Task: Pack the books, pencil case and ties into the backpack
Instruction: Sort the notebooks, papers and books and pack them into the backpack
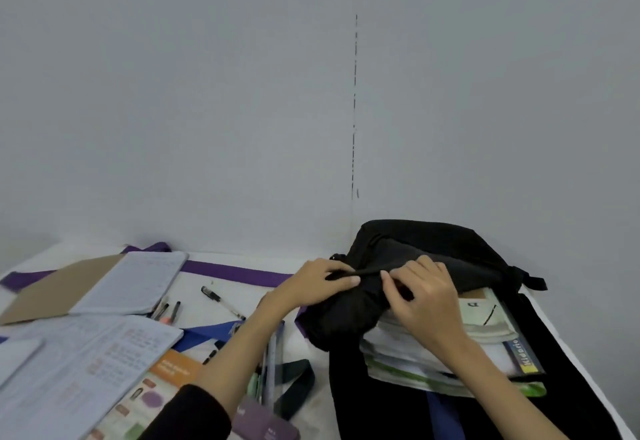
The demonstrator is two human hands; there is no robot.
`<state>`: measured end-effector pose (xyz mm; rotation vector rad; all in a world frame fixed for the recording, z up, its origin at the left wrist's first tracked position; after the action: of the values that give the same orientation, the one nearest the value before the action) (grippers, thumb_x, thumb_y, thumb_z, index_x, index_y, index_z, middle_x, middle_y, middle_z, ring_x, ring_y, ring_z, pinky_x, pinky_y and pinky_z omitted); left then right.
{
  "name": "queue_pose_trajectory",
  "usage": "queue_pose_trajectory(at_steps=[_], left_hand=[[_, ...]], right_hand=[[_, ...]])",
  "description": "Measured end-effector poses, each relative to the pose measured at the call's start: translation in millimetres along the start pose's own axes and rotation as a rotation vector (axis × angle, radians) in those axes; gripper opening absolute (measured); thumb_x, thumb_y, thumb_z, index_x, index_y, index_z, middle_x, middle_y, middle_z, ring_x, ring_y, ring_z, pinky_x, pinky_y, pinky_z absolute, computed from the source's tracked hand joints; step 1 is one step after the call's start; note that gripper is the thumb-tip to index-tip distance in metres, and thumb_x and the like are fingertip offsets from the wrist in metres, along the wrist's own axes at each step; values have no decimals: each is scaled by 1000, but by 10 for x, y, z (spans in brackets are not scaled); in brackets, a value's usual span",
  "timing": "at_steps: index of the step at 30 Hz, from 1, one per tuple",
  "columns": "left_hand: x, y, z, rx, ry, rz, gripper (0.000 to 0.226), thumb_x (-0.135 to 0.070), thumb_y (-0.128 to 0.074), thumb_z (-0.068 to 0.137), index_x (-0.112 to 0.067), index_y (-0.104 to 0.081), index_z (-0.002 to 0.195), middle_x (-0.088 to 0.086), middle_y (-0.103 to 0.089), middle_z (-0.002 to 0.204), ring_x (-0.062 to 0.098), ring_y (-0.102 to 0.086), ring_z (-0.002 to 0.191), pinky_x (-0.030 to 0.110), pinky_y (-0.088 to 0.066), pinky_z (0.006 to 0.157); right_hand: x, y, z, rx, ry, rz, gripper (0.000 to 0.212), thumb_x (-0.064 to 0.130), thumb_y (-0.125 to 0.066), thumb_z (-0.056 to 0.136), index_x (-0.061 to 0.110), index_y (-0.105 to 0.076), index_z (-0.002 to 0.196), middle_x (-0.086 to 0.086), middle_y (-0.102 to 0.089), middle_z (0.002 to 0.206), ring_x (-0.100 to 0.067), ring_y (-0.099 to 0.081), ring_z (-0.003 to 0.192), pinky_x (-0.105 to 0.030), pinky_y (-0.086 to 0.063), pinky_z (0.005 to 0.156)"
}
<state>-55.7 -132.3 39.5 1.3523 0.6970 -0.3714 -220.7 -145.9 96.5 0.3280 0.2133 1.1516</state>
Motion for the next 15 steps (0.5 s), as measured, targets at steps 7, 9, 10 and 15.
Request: queue_pose_trajectory(at_steps=[7, 9, 10, 15], left_hand=[[1007, 460, -765, -96, 136, -84, 24, -31, -57, 93, -21, -66, 113, -1, -67, 102, 3, -59, 82, 16, -46, 75], [1459, 792, -1048, -203, 215, -116, 17, -27, -58, 93, -22, -67, 106, -3, -67, 97, 3, -60, 81, 22, -48, 76], [1725, 988, -1225, -270, 261, -131, 16, -26, -58, 93, -22, -67, 104, -4, -66, 99, 1, -59, 82, 21, -48, 76], [3128, 1719, -2229, -574, 652, -579, 25, -24, -56, 94, -15, -60, 118, 3, -63, 109, 15, -60, 95, 26, -47, 79]], right_hand=[[964, -900, 147, 270, 57, 106, 34, 30, -46, 85, 17, -64, 59, 6, -60, 58, -17, -53, 61, -29, -30, 64], [1299, -1208, 165, 350, 41, 173, 37, 31, -43, 85, 20, -63, 56, 8, -59, 54, -14, -51, 57, -30, -38, 63], [1496, -1359, 197, 385, 21, 223, 38, 31, -43, 85, 20, -59, 53, 8, -58, 51, -14, -51, 55, -31, -42, 62], [2436, -2322, 176, 695, -116, 421, 42, 30, -46, 96, 12, -48, 57, 0, -53, 55, -20, -48, 66, -33, -35, 71]])
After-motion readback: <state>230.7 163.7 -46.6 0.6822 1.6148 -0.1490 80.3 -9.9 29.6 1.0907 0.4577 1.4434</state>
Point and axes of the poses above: each hand's wrist, its own z-axis towards the middle knuckle, its own y-axis out of the back of the hand, x = y × z, the point moved 10 cm from there along z, towards the middle knuckle
